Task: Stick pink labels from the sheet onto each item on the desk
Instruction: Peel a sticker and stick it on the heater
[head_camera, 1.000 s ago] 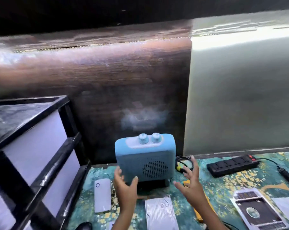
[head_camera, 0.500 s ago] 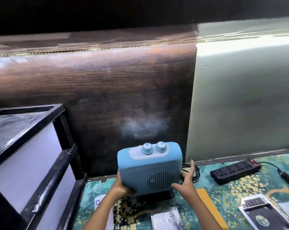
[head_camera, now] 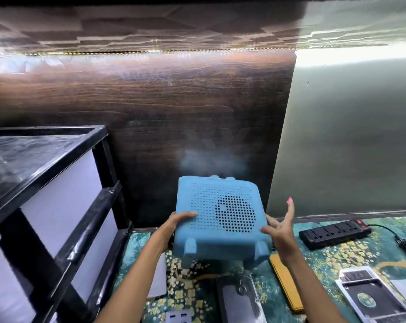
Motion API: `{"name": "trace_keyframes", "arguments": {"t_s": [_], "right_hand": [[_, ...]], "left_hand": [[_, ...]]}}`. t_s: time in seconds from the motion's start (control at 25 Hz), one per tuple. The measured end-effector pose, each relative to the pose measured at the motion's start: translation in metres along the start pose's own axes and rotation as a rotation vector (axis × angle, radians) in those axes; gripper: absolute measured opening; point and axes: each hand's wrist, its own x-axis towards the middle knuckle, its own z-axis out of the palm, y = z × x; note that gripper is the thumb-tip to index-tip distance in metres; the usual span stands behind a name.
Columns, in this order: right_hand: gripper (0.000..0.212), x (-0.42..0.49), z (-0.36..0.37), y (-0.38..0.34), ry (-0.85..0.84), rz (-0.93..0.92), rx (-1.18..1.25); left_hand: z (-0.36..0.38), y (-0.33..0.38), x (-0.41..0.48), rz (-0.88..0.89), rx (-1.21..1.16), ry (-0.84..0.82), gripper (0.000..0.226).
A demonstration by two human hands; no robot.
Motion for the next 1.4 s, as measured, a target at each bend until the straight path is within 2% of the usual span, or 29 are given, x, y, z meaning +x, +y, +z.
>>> {"name": "trace_keyframes", "arguments": {"t_s": [0.12, 0.32, 0.44, 0.48, 0.56, 0.68, 0.76, 0.84, 0.92, 1.08, 1.2, 1.4], "right_hand": [[0.107, -0.003, -0.002, -0.008, 0.024, 0.052, -0.016], [0.119, -0.005, -0.021, 0.012, -0.001, 0.176, -0.044], [0.113, -0.017, -0.011, -0.004, -0.001, 0.178, -0.013], [0.105, -0.020, -0.007, -0.011, -0.001, 0.151, -0.024], [0.071, -0.025, -0.003, -0.022, 0.055, -0.001, -0.136], [0.025, -0.051, 0.007, -0.034, 0.223, -0.415, -0.421], [0.014, -0.071, 0.013, -0.025, 0.125, -0.531, -0.517], [0.013, -0.083, 0.019, -0.009, -0.042, -0.457, -0.557], [0.014, -0.085, 0.023, 0.005, -0.120, -0.333, -0.604], [0.027, -0.071, 0.030, 0.017, -0.096, -0.150, -0.676], [0.038, -0.058, 0.036, 0.013, -0.093, -0.087, -0.717], [0.046, -0.044, 0.040, -0.002, -0.209, -0.065, -0.885]], "left_hand": [[0.003, -0.005, -0.012, -0.184, -0.023, -0.011, 0.033], [0.014, -0.024, -0.022, -0.292, -0.084, 0.043, 0.039], [0.015, -0.027, -0.022, -0.338, -0.071, 0.074, 0.045], [0.016, -0.026, -0.022, -0.360, -0.059, 0.087, 0.049], [0.017, -0.023, -0.023, -0.398, -0.051, 0.115, 0.053], [0.018, -0.023, -0.021, -0.456, -0.082, 0.144, 0.054], [0.018, -0.025, -0.019, -0.466, -0.110, 0.136, 0.053], [0.019, -0.028, -0.017, -0.472, -0.121, 0.141, 0.054], [0.019, -0.030, -0.016, -0.495, -0.129, 0.158, 0.056], [0.017, -0.029, -0.021, -0.531, -0.122, 0.148, 0.056], [0.018, -0.026, -0.023, -0.501, -0.086, 0.175, 0.055], [0.020, -0.022, -0.025, -0.509, -0.081, 0.189, 0.053]]}}
